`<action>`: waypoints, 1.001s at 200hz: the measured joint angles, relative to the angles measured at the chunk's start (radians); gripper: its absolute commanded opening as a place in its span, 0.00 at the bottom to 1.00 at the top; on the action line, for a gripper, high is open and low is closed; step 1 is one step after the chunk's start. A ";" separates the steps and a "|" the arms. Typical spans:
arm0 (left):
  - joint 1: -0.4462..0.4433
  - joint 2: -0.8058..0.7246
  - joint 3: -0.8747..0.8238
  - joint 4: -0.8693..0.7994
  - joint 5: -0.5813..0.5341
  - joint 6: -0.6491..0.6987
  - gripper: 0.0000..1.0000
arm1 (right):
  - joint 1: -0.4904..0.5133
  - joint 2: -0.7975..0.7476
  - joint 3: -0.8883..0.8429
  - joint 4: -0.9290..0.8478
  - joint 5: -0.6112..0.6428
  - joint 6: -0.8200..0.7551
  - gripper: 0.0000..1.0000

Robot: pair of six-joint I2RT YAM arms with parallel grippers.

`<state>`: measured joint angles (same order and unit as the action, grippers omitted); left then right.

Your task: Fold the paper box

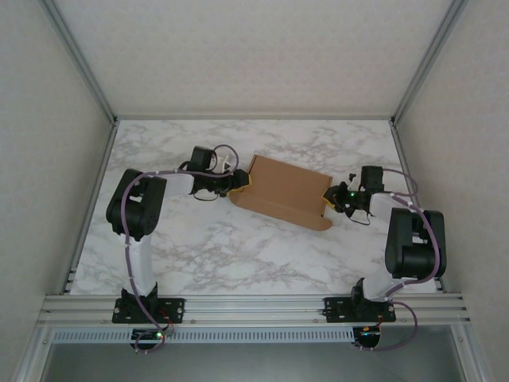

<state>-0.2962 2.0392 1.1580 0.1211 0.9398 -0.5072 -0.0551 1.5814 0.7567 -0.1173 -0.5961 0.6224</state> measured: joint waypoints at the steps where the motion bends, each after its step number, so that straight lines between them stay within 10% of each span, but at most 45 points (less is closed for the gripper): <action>1: 0.000 0.000 0.000 0.001 0.000 -0.002 0.78 | 0.000 0.000 0.000 0.001 0.000 0.000 0.20; 74: -0.027 0.021 -0.002 0.145 0.006 -0.122 0.74 | -0.020 0.006 -0.011 0.029 -0.026 0.019 0.21; 137: -0.026 0.016 -0.051 0.302 0.009 -0.242 0.38 | -0.035 0.002 -0.013 0.043 -0.003 0.022 0.25; 200: -0.041 -0.156 -0.149 0.263 0.071 -0.213 0.61 | -0.035 0.015 0.024 0.005 0.021 0.013 0.31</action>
<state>-0.3370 1.8832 1.0092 0.3840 1.0103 -0.7200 -0.0902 1.5967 0.7807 -0.1123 -0.5755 0.6350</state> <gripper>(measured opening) 0.593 0.303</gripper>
